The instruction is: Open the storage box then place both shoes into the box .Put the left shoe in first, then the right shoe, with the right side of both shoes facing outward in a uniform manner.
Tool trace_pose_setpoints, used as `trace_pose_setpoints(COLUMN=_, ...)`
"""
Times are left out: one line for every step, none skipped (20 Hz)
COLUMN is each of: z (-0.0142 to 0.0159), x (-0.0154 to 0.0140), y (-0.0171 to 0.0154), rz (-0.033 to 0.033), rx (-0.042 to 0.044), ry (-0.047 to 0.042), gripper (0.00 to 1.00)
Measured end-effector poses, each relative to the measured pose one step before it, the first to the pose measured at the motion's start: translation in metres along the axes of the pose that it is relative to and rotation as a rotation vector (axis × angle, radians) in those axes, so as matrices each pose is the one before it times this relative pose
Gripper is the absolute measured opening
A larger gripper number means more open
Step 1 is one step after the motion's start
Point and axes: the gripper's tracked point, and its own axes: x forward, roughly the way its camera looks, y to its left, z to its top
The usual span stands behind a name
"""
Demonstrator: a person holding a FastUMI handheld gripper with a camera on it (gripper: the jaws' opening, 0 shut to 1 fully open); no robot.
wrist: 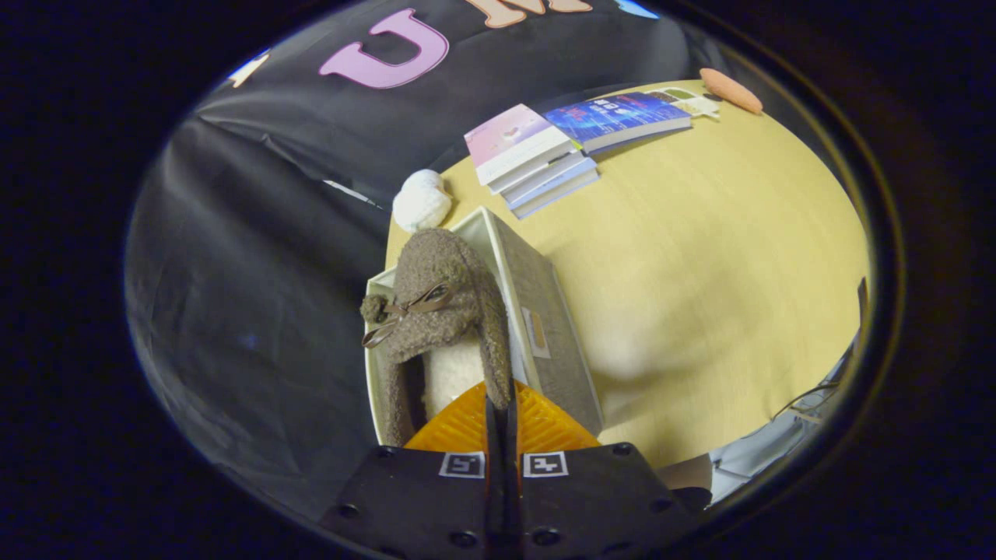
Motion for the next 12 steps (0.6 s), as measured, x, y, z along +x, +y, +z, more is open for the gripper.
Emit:
trace_pose_setpoints(z=0.00076, x=-0.00634, y=0.0032, rz=0.01757, rx=0.00885, ry=-0.00033, gripper=0.09)
trace_pose_setpoints(z=-0.0003, x=0.0022, y=0.00077, rz=0.00115, rx=0.00582, ry=-0.0003, gripper=0.1)
trace_pose_setpoints(z=0.00104, x=0.00407, y=-0.00177, rz=0.00021, rx=0.00074, ry=-0.0046, gripper=0.1)
trace_pose_setpoints(z=0.00244, x=0.00011, y=0.0023, rz=0.00865, rx=0.00621, ry=-0.00734, gripper=0.09)
trace_pose_setpoints(z=0.00314, x=-0.00067, y=0.00433, rz=0.02197, rx=0.01209, ry=-0.00714, gripper=0.08)
trace_pose_setpoints(z=0.00274, x=-0.00005, y=0.00562, rz=0.02208, rx=0.01209, ry=-0.00456, gripper=0.07)
trace_pose_setpoints(z=0.00282, x=-0.00291, y=0.00211, rz=0.01199, rx=0.00468, ry=-0.00099, gripper=0.05)
trace_pose_setpoints(z=0.00323, x=0.00122, y=0.00107, rz=0.00216, rx=0.00478, ry=-0.00176, gripper=0.05)
trace_pose_setpoints(z=0.00079, x=0.00204, y=0.00023, rz=-0.0011, rx=0.00243, ry=-0.0006, gripper=0.05)
trace_pose_setpoints(z=0.00009, x=-0.00089, y=-0.00042, rz=-0.00213, rx=-0.00007, ry=-0.00226, gripper=0.05)
trace_pose_setpoints(z=0.00007, x=0.00049, y=0.00014, rz=0.00097, rx=-0.00081, ry=-0.00032, gripper=0.05)
trace_pose_setpoints(z=0.00019, x=0.00101, y=-0.00023, rz=-0.00007, rx=-0.00142, ry=-0.00009, gripper=0.05)
